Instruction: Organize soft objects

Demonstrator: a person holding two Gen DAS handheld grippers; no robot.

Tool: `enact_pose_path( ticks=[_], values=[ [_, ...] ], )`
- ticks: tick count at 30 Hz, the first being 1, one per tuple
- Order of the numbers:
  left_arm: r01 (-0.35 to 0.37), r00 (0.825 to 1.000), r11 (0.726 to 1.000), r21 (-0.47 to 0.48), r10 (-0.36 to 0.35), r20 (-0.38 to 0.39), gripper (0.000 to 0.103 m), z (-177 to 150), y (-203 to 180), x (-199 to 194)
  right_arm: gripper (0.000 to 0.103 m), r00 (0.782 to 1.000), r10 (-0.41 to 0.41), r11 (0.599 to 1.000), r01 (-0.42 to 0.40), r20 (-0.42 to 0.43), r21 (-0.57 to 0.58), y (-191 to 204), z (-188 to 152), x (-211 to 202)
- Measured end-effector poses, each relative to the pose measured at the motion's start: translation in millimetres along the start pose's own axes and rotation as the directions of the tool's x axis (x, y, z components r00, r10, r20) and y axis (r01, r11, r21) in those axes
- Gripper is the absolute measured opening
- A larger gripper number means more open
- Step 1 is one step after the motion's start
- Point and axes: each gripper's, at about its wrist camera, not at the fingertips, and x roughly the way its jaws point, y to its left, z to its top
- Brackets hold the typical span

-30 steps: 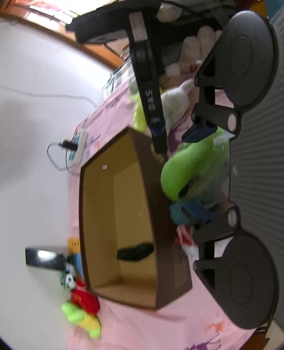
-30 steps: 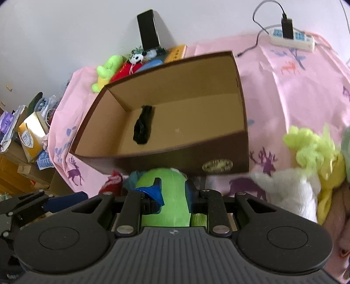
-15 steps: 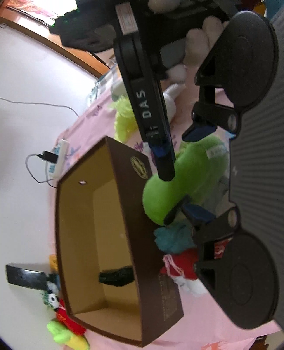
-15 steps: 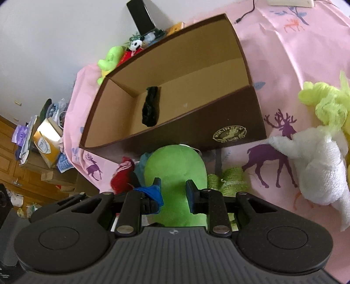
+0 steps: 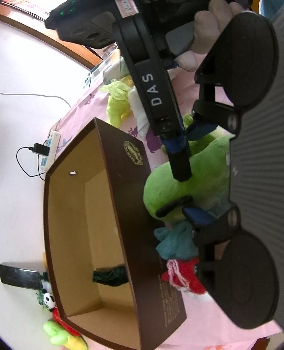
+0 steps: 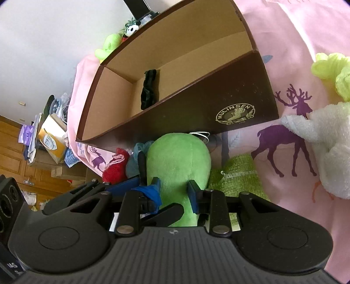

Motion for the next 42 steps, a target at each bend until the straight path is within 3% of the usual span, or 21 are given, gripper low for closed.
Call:
enact_pose_path(
  ticks=[6,7,8,11,14,16,18,22,24,26,29,33,35,39,42],
  values=[
    [0.029,0.999,0.999,0.029,-0.030,0.024,0.057,-2.4,-7.0,-6.5,0.012,0.999,-0.020,0.999,0.021,0.043,-0.034,2.0,-7.7,-5.6],
    [0.047,0.998,0.998,0.035,-0.048,0.031,0.050,-3.1,-9.4,-8.9,0.009,0.999,-0.018,0.999,0.019,0.045,-0.035,1.4,-8.0,-7.3],
    [0.090,0.995,0.995,0.041,-0.092,0.031,0.036,-3.0,-11.1,-11.6,0.005,0.999,0.004,1.000,-0.003,0.047,-0.031,1.7,-8.7,-9.1],
    [0.042,0.997,0.993,0.107,-0.048,0.055,0.036,-2.7,-24.2,-16.9,0.005,0.997,0.014,0.999,-0.010,0.079,-0.052,5.5,-10.3,-18.4],
    [0.073,0.997,0.994,0.083,-0.076,0.034,0.036,-2.5,-19.6,-13.2,0.006,0.995,-0.030,0.998,0.035,0.098,-0.053,6.7,-13.0,-15.8],
    [0.077,0.997,0.994,0.081,-0.079,0.014,0.039,-5.2,-13.4,-15.2,0.007,0.994,-0.032,0.997,0.039,0.105,-0.060,5.9,-15.7,-16.5],
    [0.081,0.996,0.994,0.080,-0.083,0.024,0.058,-9.7,-6.4,-25.7,0.009,0.995,0.008,0.999,-0.003,0.104,-0.044,5.9,-18.0,-20.3],
    [0.094,0.994,0.993,0.074,-0.098,0.054,0.065,-20.3,7.7,-53.1,0.010,0.993,0.096,0.994,-0.092,0.064,-0.055,5.0,-19.2,-25.5],
    [0.098,0.994,0.993,0.065,-0.101,0.052,0.068,-26.6,13.6,-62.0,0.011,0.995,0.096,0.992,-0.093,0.032,-0.085,10.7,-21.8,-21.8],
    [0.107,0.993,0.993,0.045,-0.109,0.039,0.078,-35.6,19.9,-67.7,0.011,0.997,0.081,0.989,-0.080,-0.003,-0.122,16.7,-24.4,-15.2],
    [0.125,0.992,0.992,0.007,-0.125,-0.003,0.077,-53.2,26.3,-68.8,0.011,0.995,0.081,0.980,-0.090,-0.060,-0.177,30.0,-31.7,-5.6],
    [0.052,0.996,0.999,-0.004,-0.052,-0.072,0.078,-77.6,28.4,-56.9,0.011,0.993,0.038,0.952,-0.070,-0.111,-0.297,53.9,-39.7,7.4],
    [0.008,0.995,1.000,-0.018,-0.010,-0.097,0.078,-85.3,32.7,-48.6,0.010,0.993,-0.003,0.937,-0.038,-0.115,-0.347,63.3,-42.2,15.7],
    [0.008,0.993,0.997,-0.083,-0.018,-0.119,0.078,-88.5,45.9,-38.4,0.010,0.991,-0.034,0.921,-0.018,-0.126,-0.389,69.5,-43.5,23.6],
    [-0.006,0.995,0.997,-0.077,-0.001,-0.100,0.078,-89.1,46.6,-35.4,0.011,0.995,-0.068,0.910,0.035,-0.067,-0.414,73.2,-42.1,13.7]
  ],
)
